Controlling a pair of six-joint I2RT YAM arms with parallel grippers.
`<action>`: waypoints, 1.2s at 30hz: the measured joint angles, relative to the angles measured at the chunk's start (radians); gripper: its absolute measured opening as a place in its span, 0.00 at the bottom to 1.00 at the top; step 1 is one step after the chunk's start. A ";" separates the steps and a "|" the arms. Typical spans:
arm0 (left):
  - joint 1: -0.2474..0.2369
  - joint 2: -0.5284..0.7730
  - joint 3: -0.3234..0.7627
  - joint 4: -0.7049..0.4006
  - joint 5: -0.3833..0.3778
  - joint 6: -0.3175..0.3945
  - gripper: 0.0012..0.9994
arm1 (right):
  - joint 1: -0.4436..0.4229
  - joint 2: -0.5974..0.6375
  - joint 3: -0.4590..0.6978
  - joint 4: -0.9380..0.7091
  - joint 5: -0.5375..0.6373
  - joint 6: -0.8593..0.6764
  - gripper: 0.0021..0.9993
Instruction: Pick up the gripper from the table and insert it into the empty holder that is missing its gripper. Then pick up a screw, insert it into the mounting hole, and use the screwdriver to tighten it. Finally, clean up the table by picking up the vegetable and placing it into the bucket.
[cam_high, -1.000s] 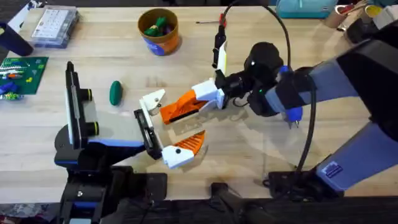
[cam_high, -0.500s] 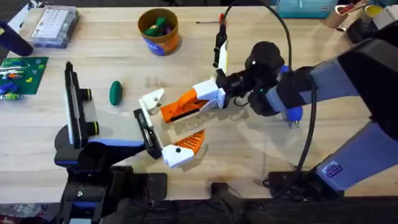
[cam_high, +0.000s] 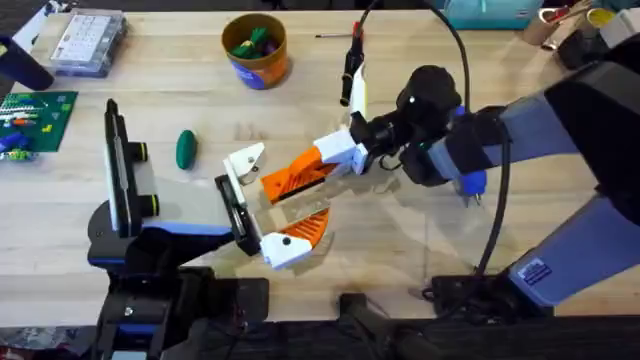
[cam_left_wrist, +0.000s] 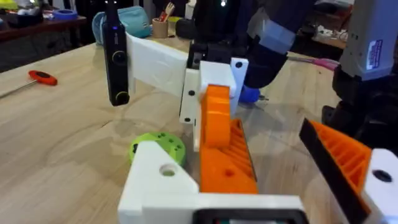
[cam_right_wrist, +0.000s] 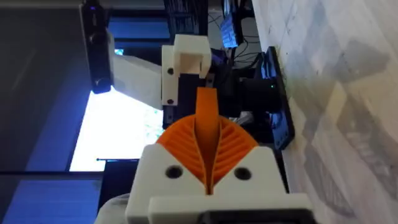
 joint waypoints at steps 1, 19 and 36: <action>0.000 0.000 0.000 0.000 0.000 0.000 0.99 | 0.000 0.000 0.000 0.001 -0.003 -0.003 0.02; 0.000 0.000 0.000 0.000 0.000 0.000 0.99 | 0.000 0.000 0.000 0.040 0.010 -0.015 0.02; 0.000 0.000 0.000 0.000 -0.002 0.000 0.99 | -0.004 0.000 0.050 0.071 0.028 0.018 0.01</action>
